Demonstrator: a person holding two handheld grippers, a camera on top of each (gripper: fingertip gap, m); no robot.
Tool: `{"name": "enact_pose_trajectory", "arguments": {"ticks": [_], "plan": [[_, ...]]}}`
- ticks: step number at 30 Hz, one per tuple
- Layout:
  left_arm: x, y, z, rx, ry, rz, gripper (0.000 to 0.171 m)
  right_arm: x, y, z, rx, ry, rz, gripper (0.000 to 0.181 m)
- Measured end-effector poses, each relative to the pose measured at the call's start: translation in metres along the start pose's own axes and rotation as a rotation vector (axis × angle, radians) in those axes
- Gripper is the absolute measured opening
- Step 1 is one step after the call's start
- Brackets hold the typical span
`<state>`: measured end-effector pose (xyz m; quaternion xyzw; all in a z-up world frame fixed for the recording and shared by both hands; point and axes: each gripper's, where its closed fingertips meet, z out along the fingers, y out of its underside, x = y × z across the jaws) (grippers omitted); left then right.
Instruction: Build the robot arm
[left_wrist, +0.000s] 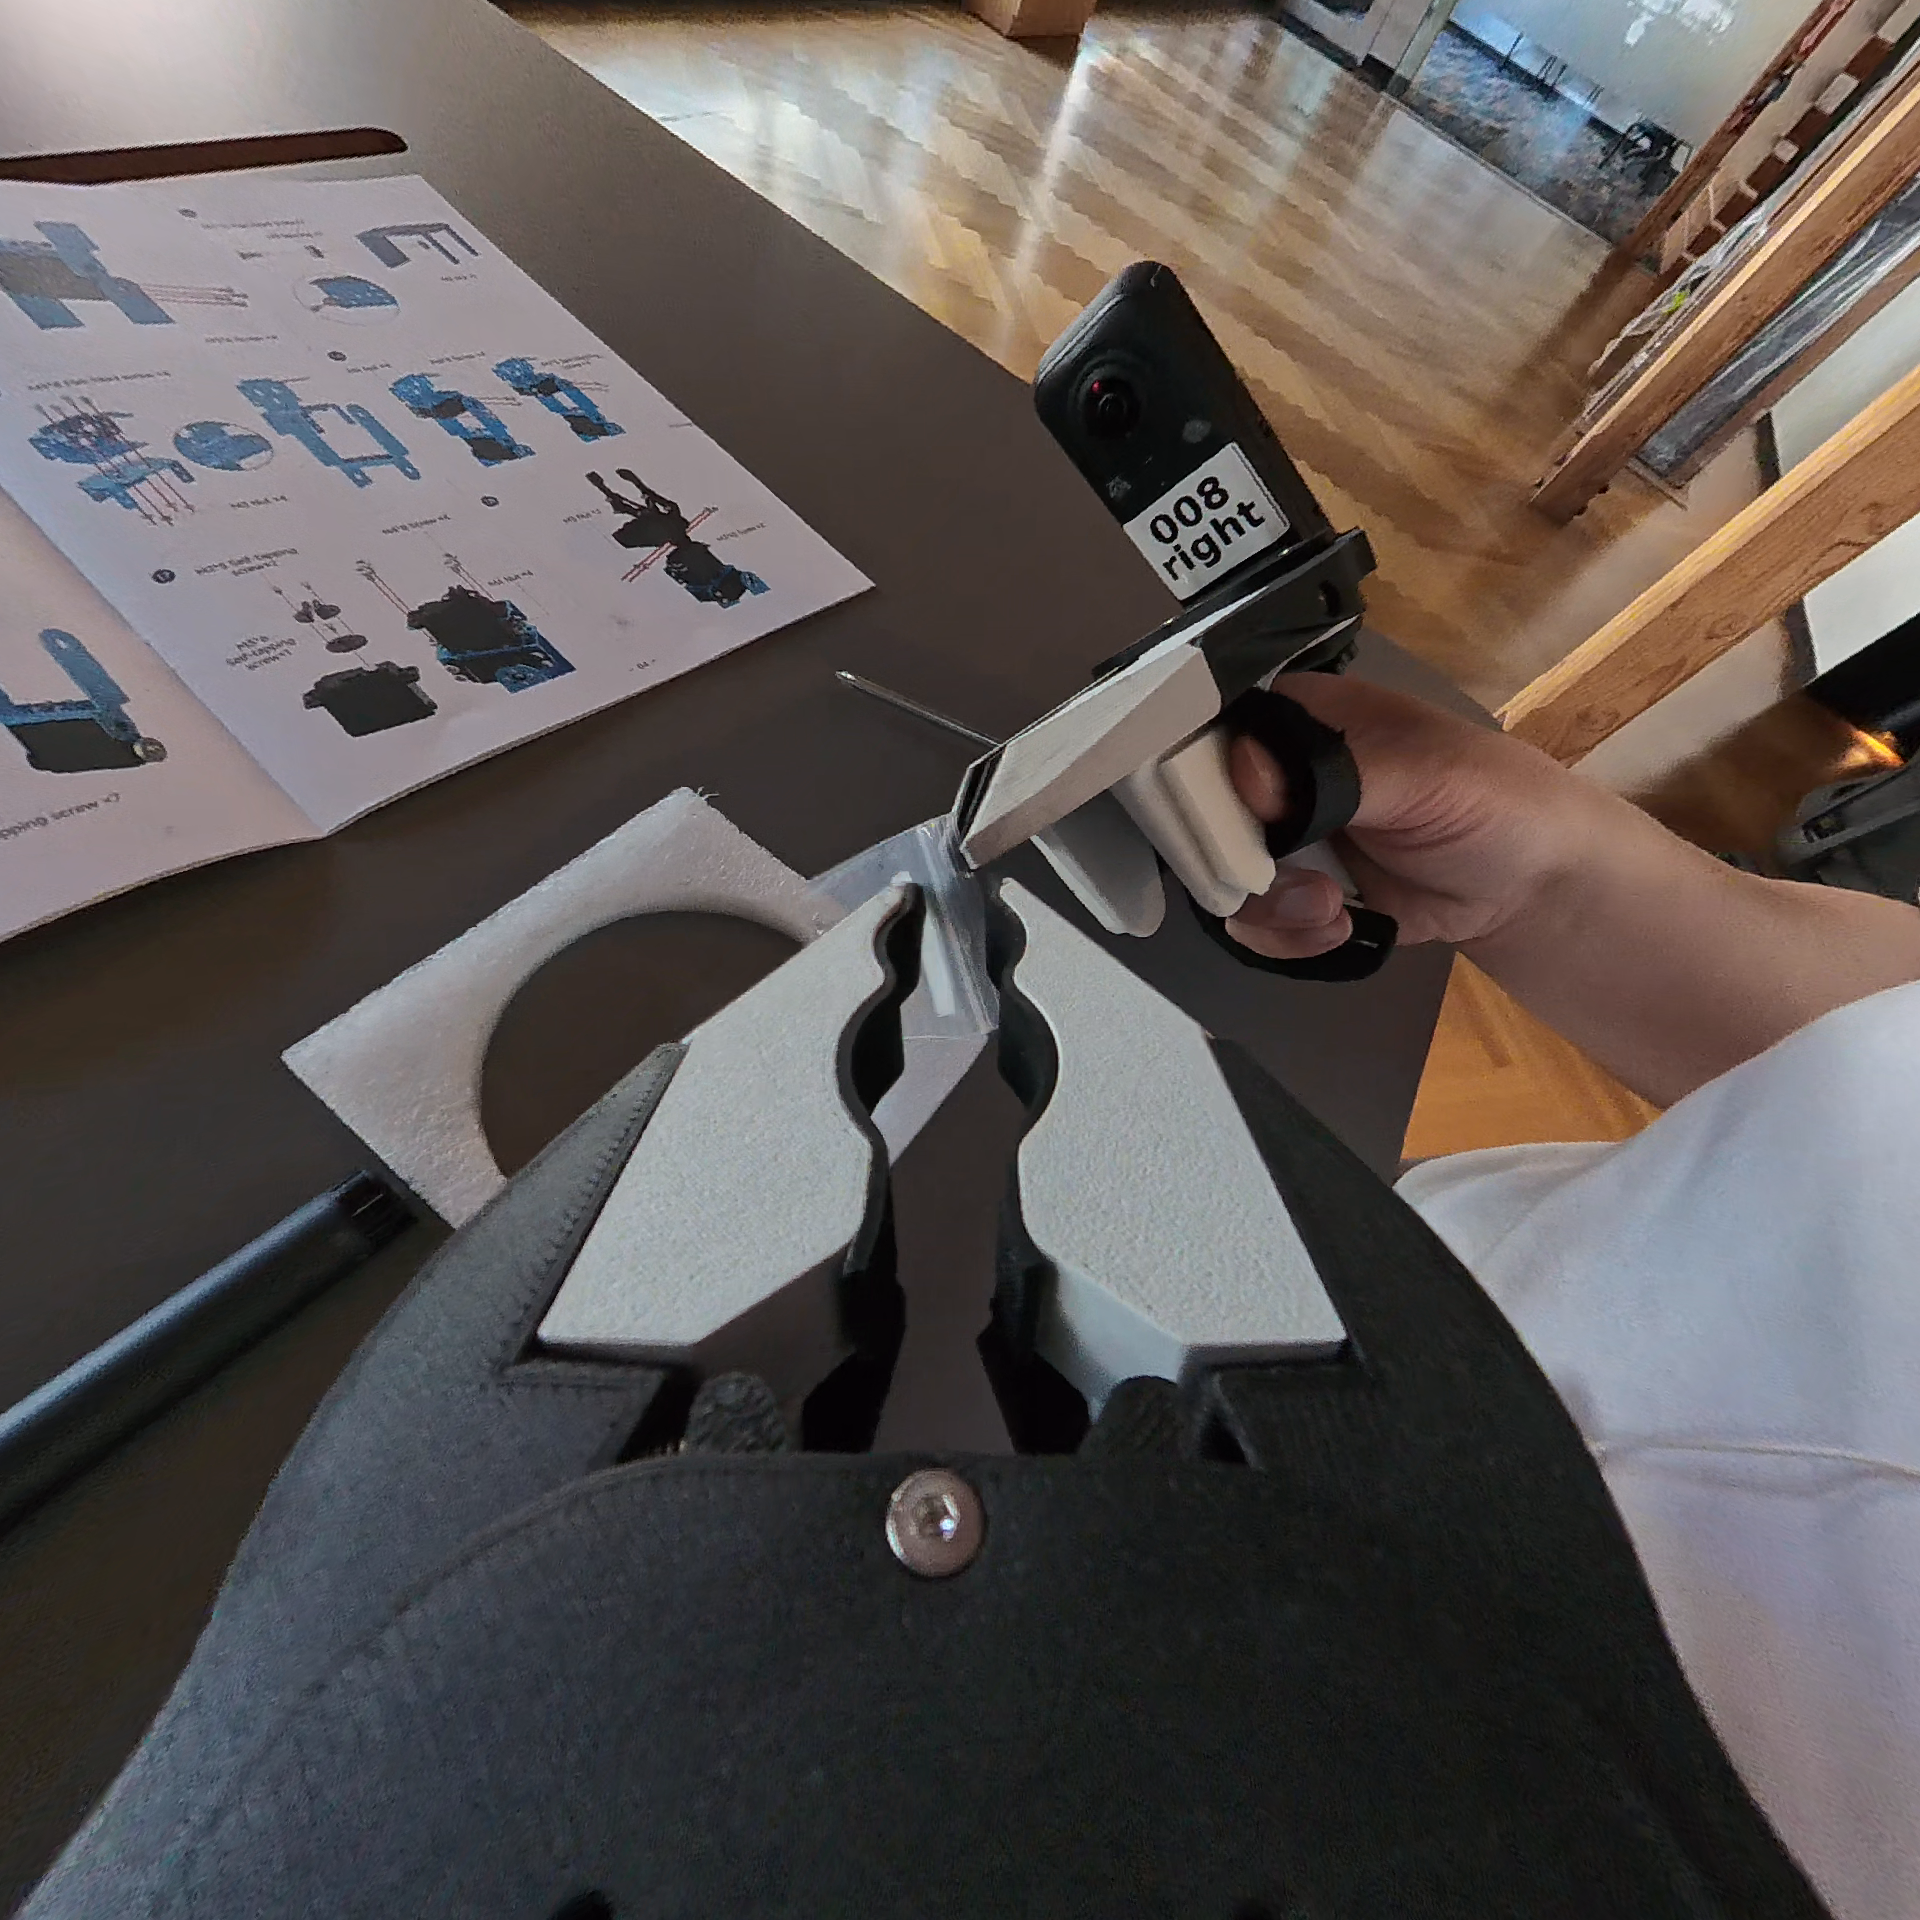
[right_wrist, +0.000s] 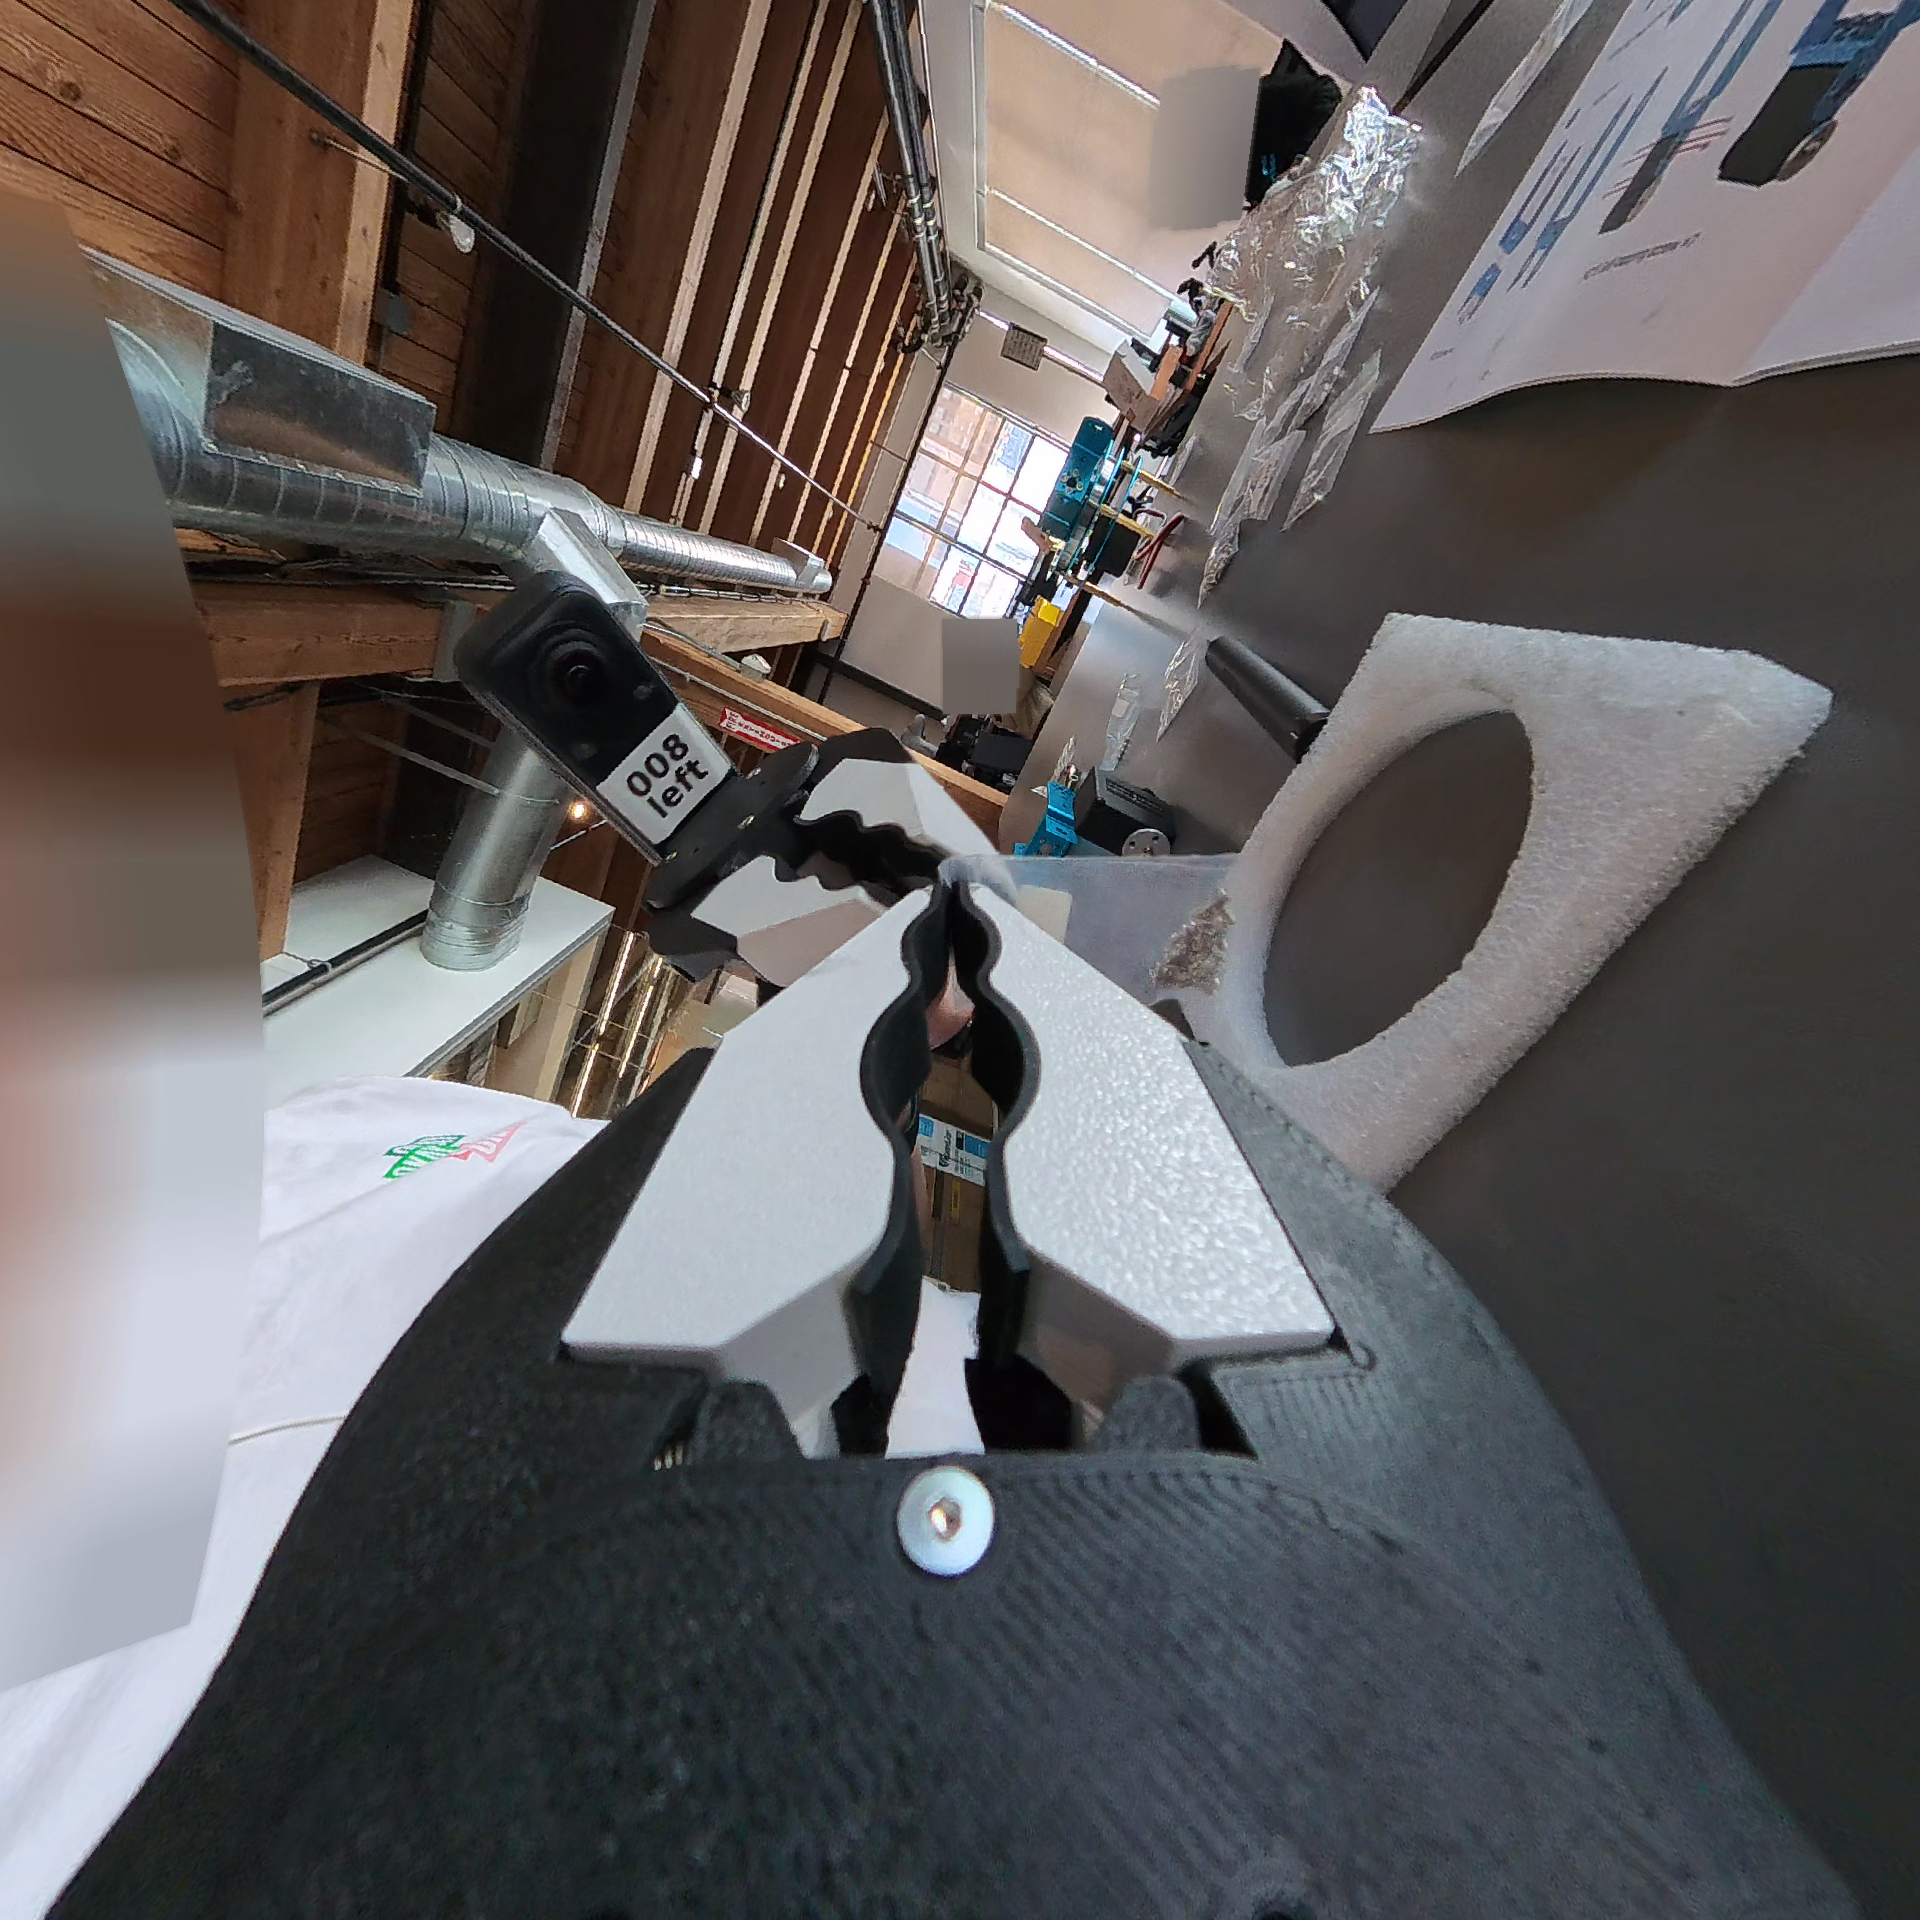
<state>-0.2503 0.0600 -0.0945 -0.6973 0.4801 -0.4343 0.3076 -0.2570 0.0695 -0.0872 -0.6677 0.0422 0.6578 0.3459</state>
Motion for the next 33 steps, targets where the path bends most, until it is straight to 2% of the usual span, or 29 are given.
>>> {"name": "enact_pose_trajectory", "arguments": {"ticks": [13,16,26,32,33], "plan": [[-0.0015,0.0005,-0.0029,0.031,0.103,-0.131,0.006,0.0032,0.0007,0.0003,-0.007,0.023,-0.032,0.0],[-0.0021,0.0001,-0.0035,0.04,0.105,-0.131,0.0,0.0045,0.0007,-0.0006,-0.007,0.032,-0.034,0.0],[-0.0018,0.0037,-0.0005,0.024,0.137,-0.145,0.0,0.0073,0.0018,-0.0005,-0.016,0.042,-0.027,0.0],[-0.006,0.0071,0.0003,0.045,0.192,-0.262,0.0,0.0095,0.0037,-0.0003,-0.025,0.066,-0.044,0.001],[-0.0087,0.0081,0.0004,0.048,0.189,-0.28,0.0,0.0098,0.0044,0.0003,-0.03,0.074,-0.05,0.007]]}}
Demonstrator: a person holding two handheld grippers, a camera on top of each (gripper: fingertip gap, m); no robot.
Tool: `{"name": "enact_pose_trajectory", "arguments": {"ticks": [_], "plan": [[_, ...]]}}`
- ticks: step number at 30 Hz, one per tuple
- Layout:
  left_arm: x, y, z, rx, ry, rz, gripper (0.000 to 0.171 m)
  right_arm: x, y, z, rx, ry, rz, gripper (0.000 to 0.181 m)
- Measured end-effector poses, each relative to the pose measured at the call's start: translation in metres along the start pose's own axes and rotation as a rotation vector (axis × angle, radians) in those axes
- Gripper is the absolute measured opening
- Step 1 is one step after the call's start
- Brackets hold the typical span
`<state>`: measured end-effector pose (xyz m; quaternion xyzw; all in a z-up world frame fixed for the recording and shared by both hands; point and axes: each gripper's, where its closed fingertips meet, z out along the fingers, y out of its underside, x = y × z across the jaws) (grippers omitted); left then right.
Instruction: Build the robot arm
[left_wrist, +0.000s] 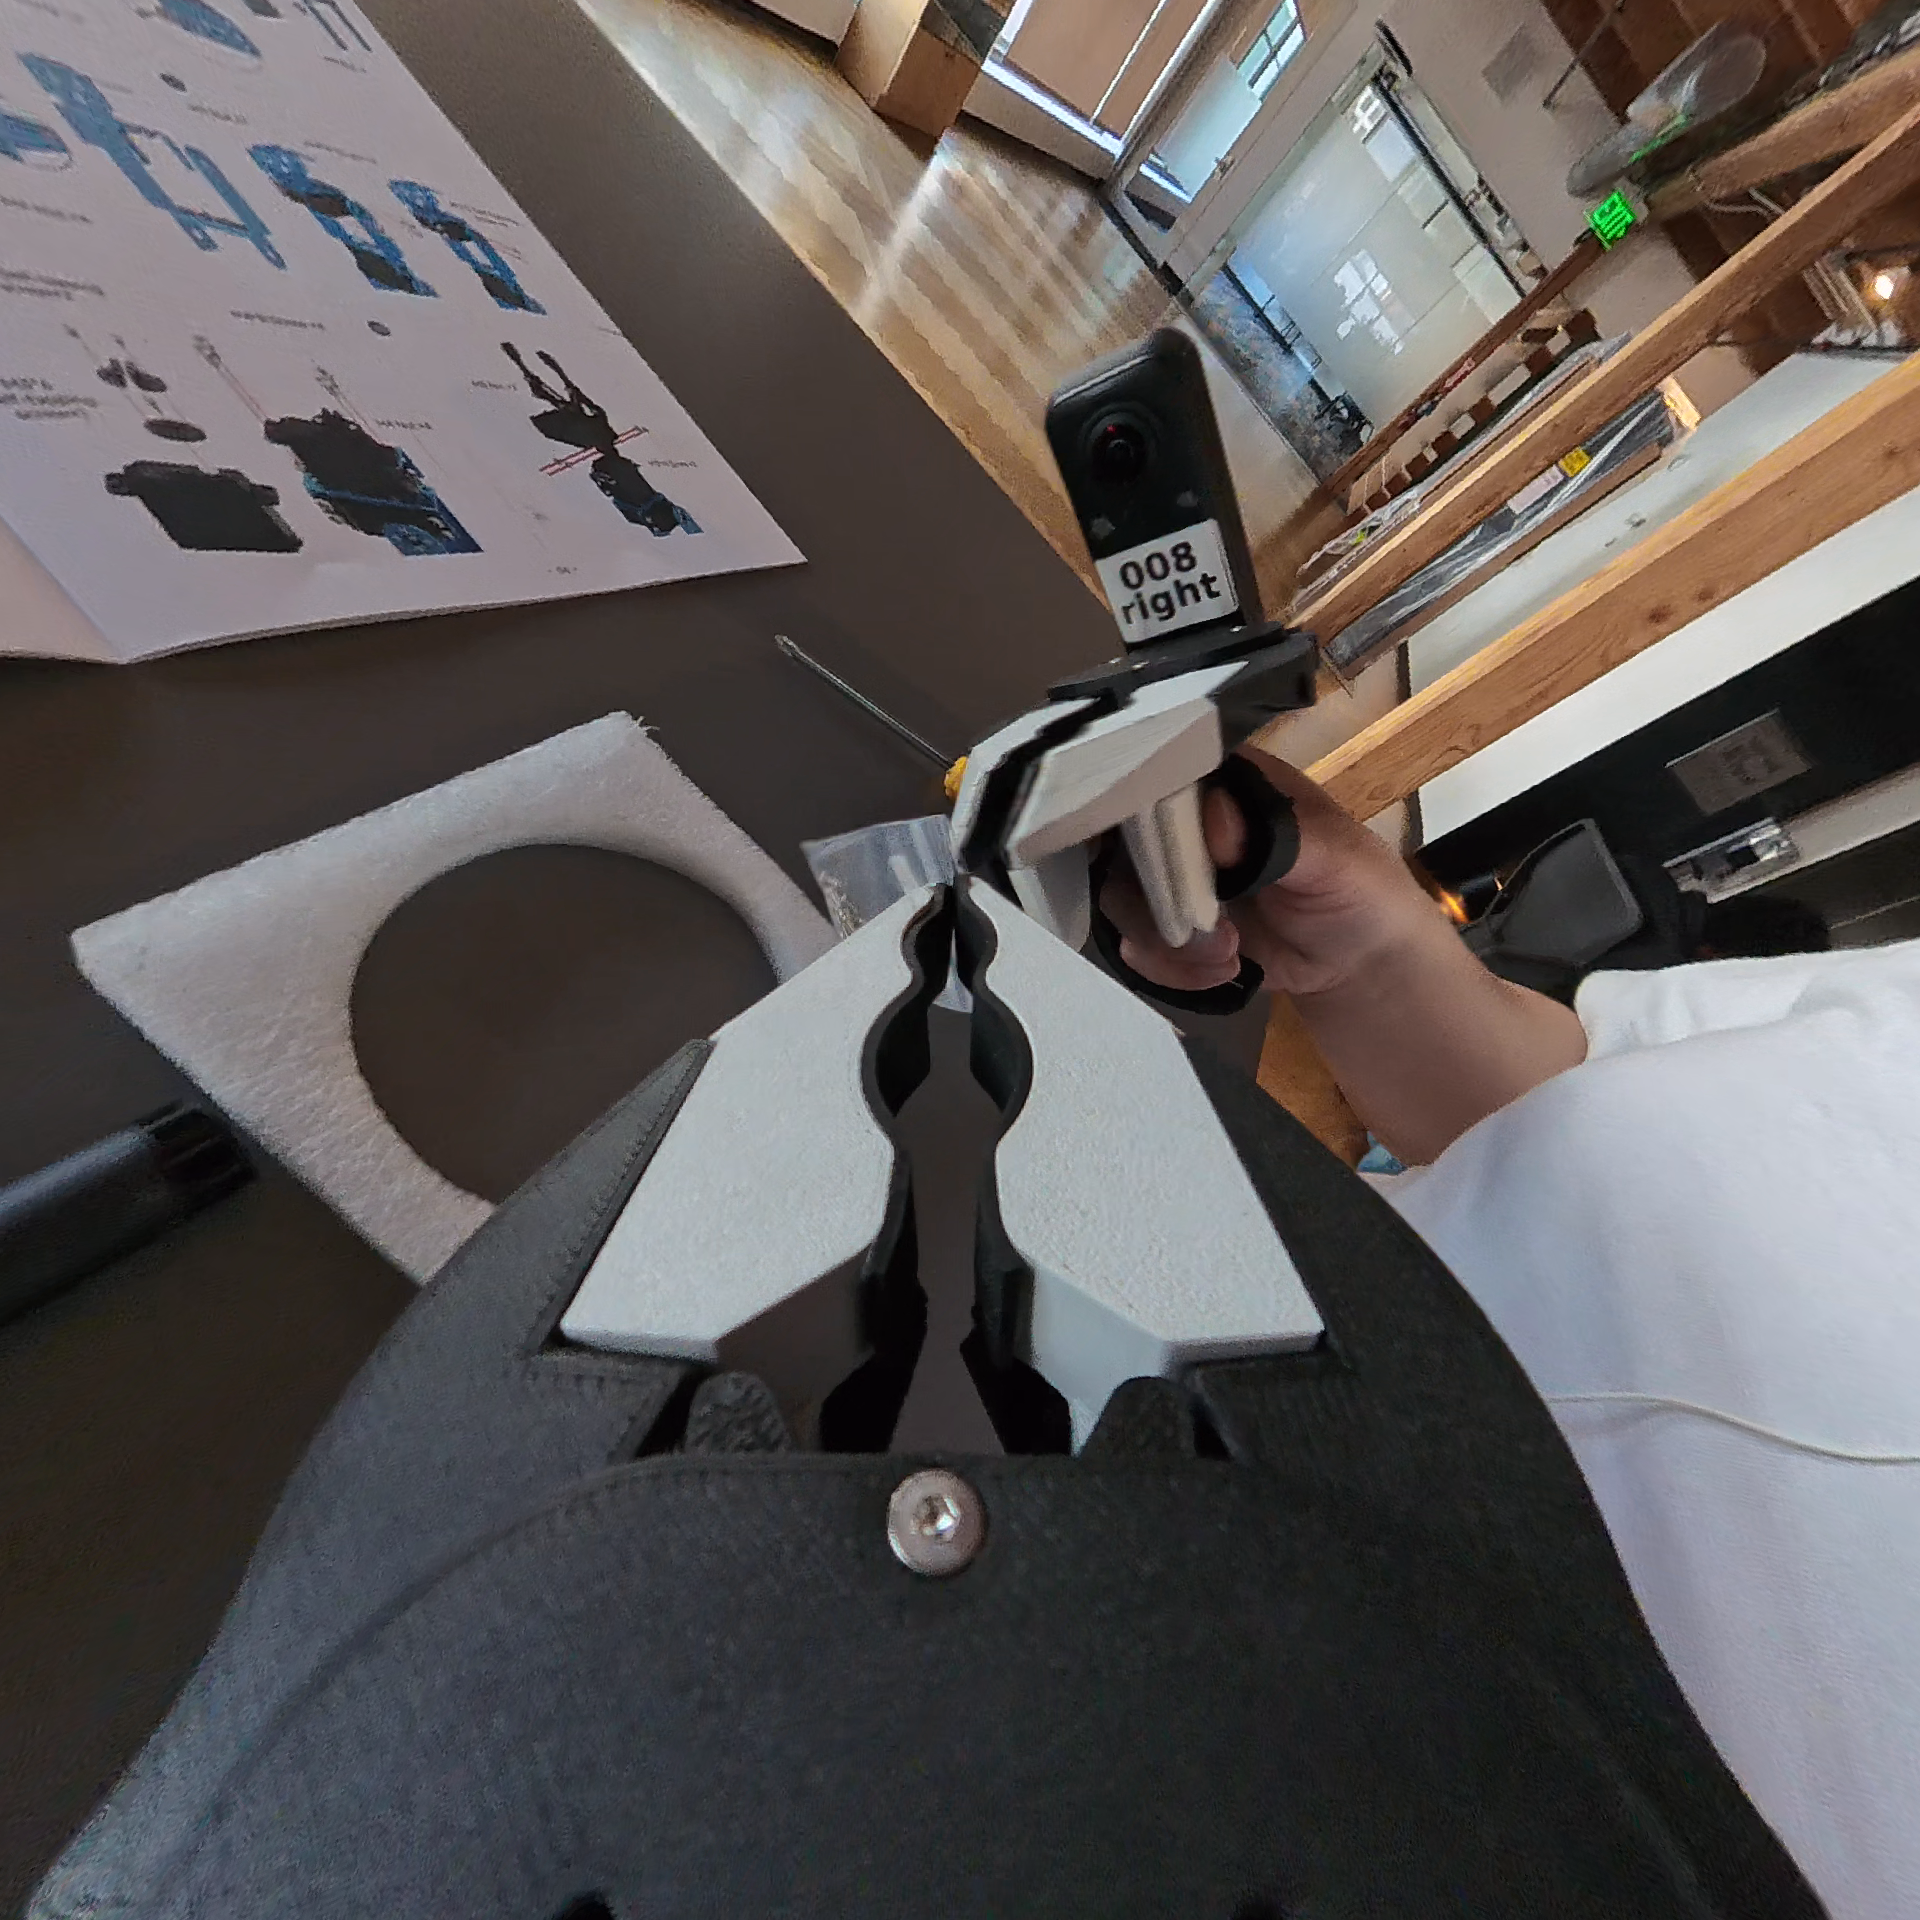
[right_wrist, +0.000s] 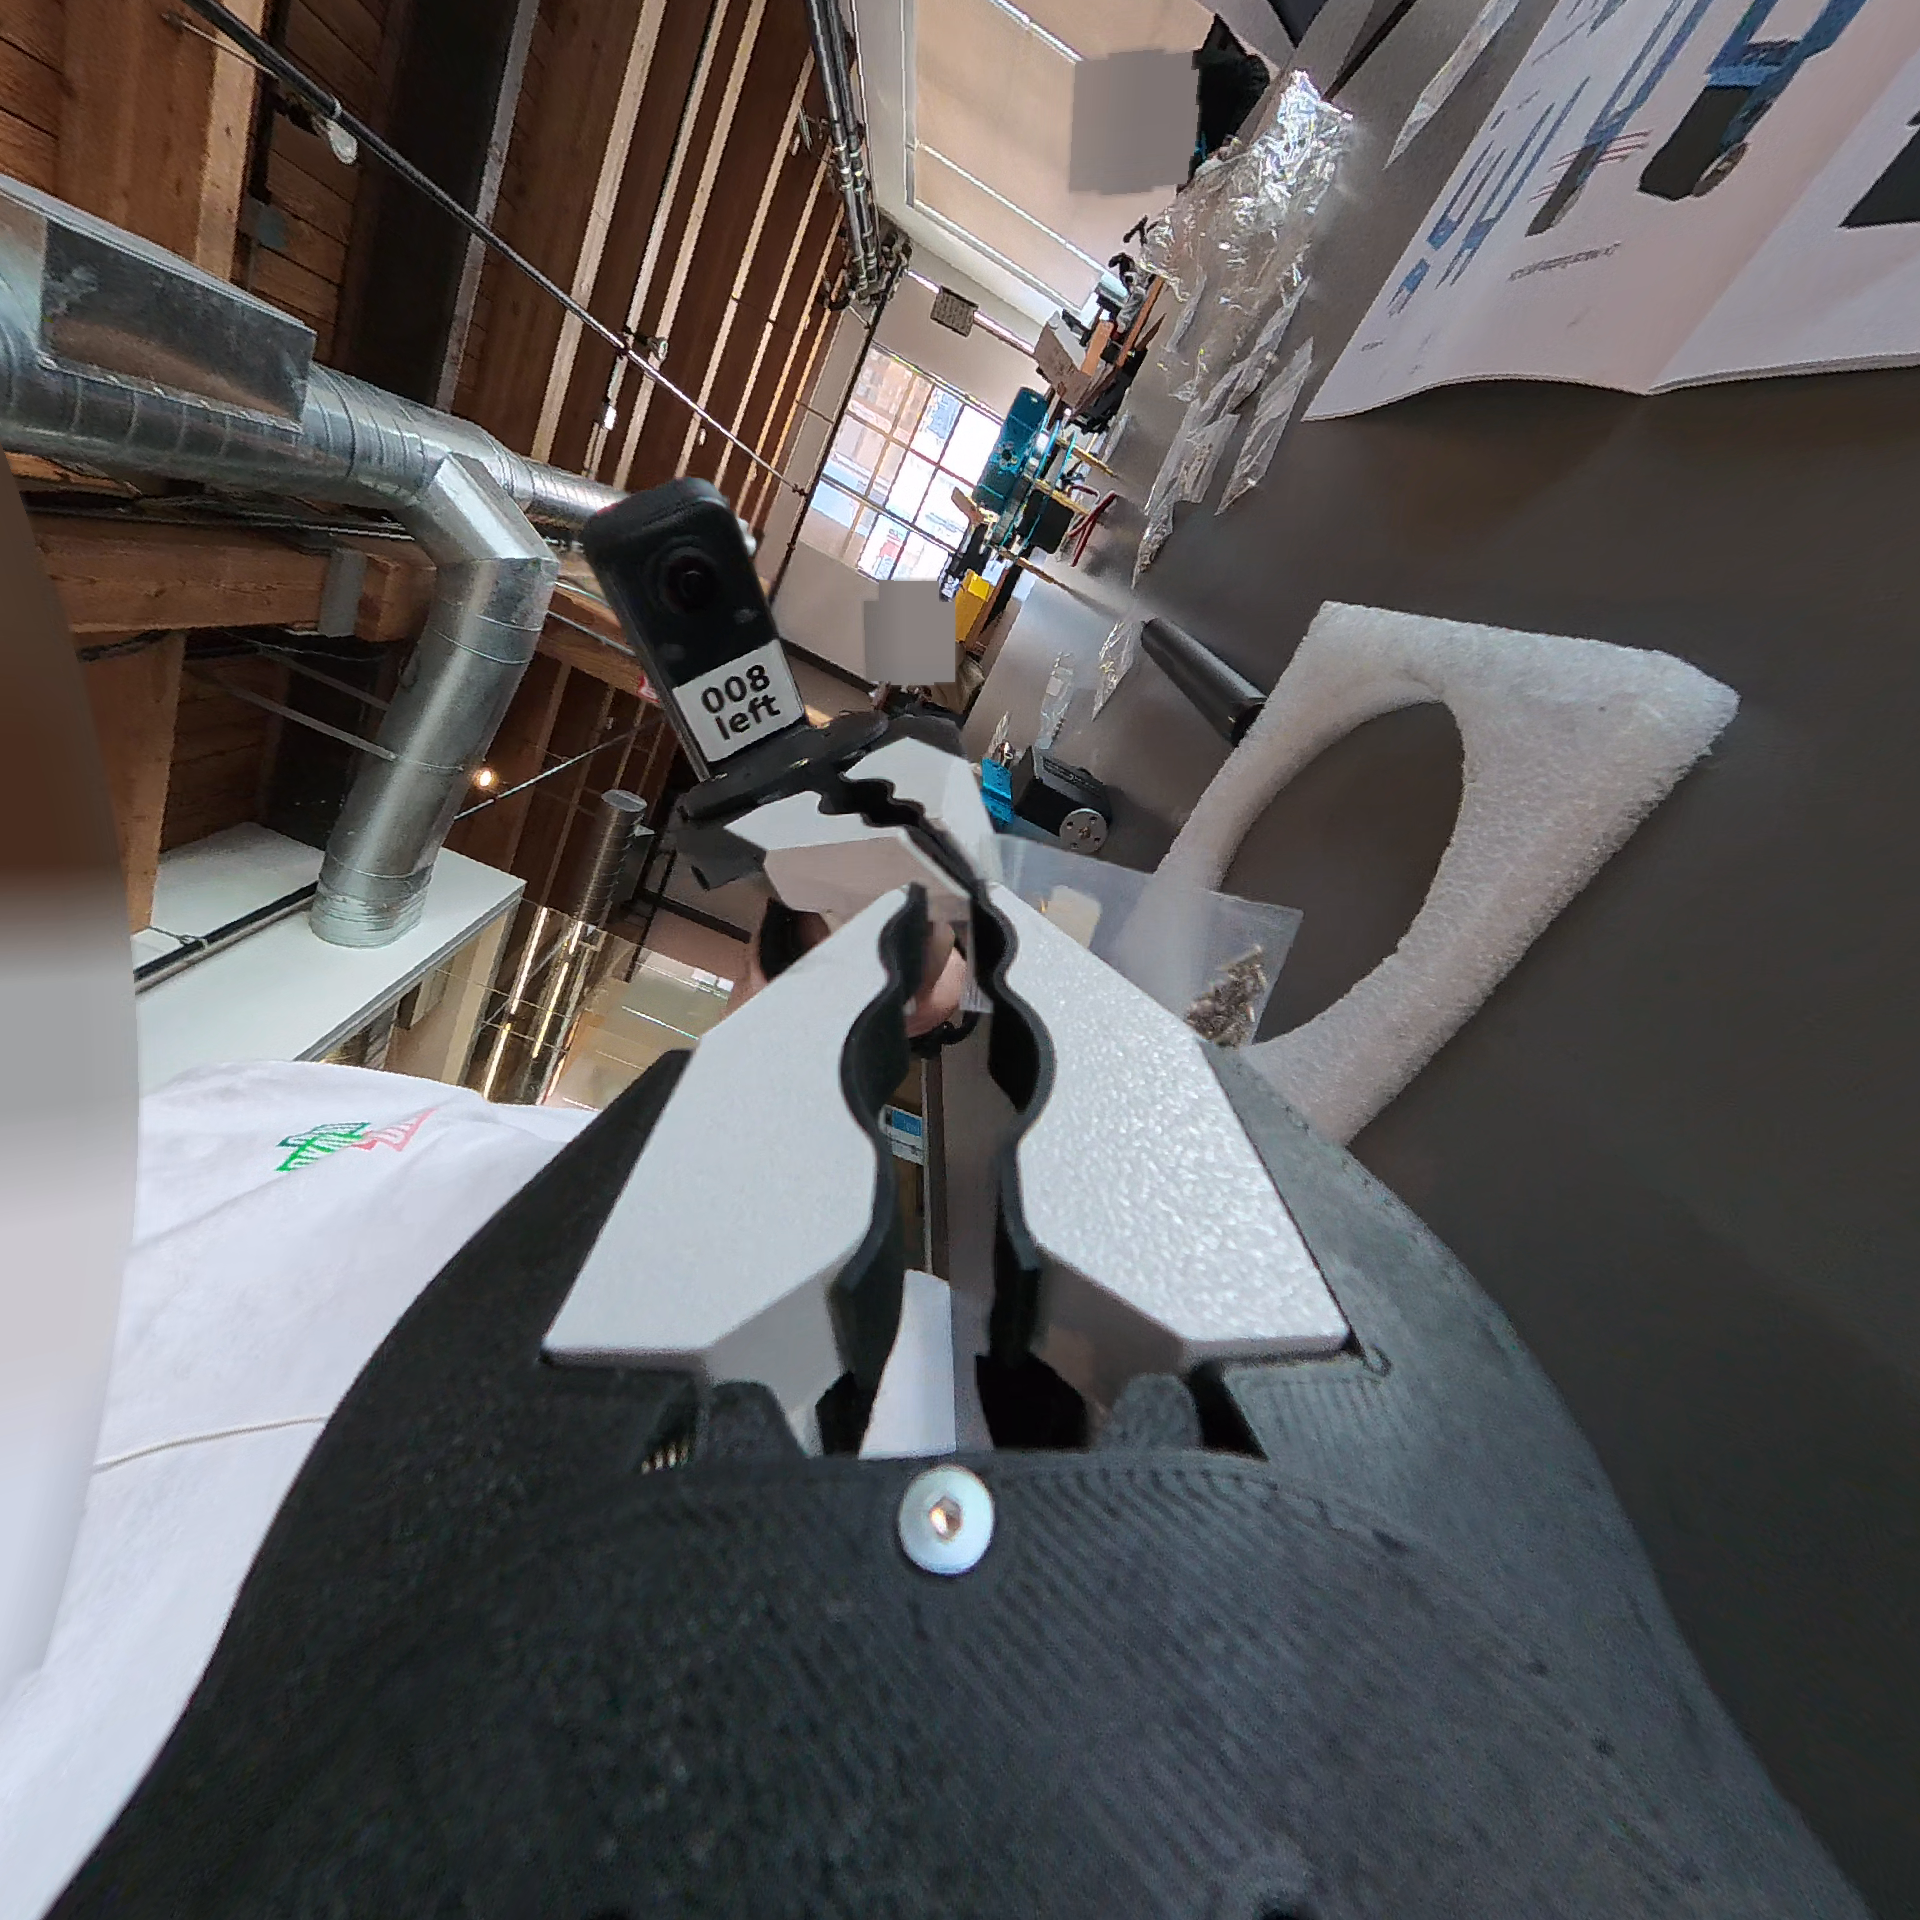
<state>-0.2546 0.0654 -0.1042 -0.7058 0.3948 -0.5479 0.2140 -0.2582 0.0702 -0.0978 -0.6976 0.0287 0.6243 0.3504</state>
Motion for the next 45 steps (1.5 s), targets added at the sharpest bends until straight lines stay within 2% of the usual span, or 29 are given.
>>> {"name": "enact_pose_trajectory", "arguments": {"ticks": [4,10,16,23,33,36,38,40,42,45], "plan": [[-0.002,0.001,0.0,0.009,0.02,-0.042,0.0,0.0,0.006,0.004,-0.04,0.046,-0.075,0.021],[0.001,0.001,0.002,0.005,0.043,-0.055,0.0,0.006,0.009,0.002,-0.072,0.139,-0.167,0.008],[0.001,0.002,0.003,0.008,0.045,-0.067,0.0,0.016,0.013,-0.002,-0.103,0.225,-0.188,0.01],[0.002,0.004,0.006,0.004,0.054,-0.083,0.0,0.014,0.015,-0.001,-0.106,0.215,-0.165,0.004],[-0.006,0.008,0.008,0.018,-0.014,-0.078,0.0,0.021,0.016,-0.005,-0.122,0.309,-0.253,0.0],[-0.008,0.015,0.012,-0.02,-0.054,-0.047,0.0,0.026,0.02,-0.003,-0.157,0.374,-0.318,0.0],[-0.011,0.016,0.011,-0.035,-0.099,-0.001,0.003,0.026,0.021,-0.003,-0.161,0.388,-0.342,0.0],[-0.015,0.016,0.008,-0.047,-0.138,0.025,0.014,0.024,0.022,-0.001,-0.158,0.374,-0.34,0.0],[-0.015,0.018,0.007,-0.064,-0.125,0.004,0.016,0.024,0.024,0.0,-0.161,0.365,-0.343,0.0],[-0.01,0.022,0.008,-0.075,-0.056,-0.053,0.003,0.025,0.026,0.0,-0.169,0.373,-0.366,0.0]]}}
